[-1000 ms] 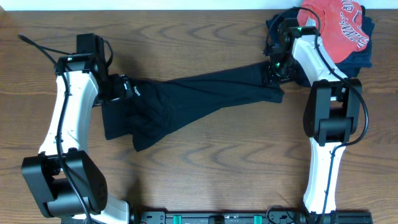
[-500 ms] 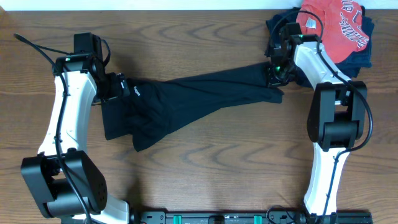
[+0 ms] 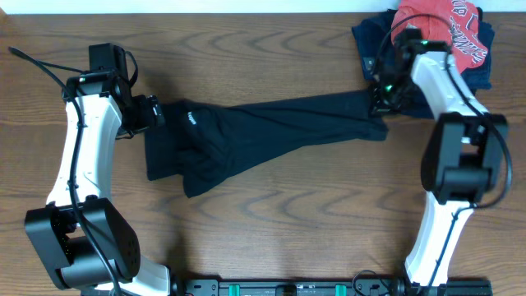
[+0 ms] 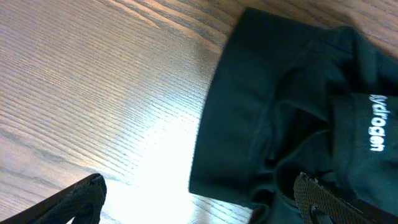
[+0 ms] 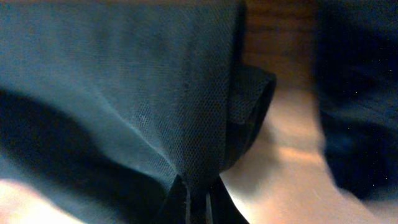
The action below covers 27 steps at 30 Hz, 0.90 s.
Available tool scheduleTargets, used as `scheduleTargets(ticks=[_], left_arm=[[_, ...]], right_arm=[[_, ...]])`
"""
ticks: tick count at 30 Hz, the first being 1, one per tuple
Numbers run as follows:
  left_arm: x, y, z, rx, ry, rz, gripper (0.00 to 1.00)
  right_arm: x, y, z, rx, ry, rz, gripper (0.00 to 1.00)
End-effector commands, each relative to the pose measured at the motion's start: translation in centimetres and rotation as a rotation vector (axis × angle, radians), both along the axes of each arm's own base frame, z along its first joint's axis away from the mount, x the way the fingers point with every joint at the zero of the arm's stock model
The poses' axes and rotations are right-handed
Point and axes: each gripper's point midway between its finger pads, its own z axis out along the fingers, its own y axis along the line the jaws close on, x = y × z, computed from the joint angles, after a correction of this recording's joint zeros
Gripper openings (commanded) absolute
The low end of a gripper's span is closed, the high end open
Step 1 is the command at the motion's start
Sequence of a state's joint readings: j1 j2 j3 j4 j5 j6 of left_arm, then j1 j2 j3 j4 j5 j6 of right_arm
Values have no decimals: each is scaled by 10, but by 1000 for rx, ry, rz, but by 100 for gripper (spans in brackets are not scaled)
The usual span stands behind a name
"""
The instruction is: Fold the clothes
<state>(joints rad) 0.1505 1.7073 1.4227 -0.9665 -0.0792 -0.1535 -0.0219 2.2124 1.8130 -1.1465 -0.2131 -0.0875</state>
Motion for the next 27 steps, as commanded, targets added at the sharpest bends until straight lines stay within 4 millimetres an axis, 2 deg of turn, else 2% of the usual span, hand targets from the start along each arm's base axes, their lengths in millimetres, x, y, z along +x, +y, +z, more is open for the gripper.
scheduleTargets(ticks=[1,5,10,20,24,27], left_arm=[[5,5,10,17,-32,6,98],[6,5,10,17,-32,6,98],[6,5,10,17,-33,6,98],[6,5,10,17,-35,6,98],[6,5,10,17,-35,6,98],[6,5,10,17,-35,6,98]], right_arm=[[10,-1,58,-3,-139,19,1],[7,5,77,26,-171,25,1],[1,33,82,86,-168,91,1],[-3,129,81,113,-224,277,1],[-7,165,70,123,-221,324,1],[-15,188,55,126,-194,367,1]])
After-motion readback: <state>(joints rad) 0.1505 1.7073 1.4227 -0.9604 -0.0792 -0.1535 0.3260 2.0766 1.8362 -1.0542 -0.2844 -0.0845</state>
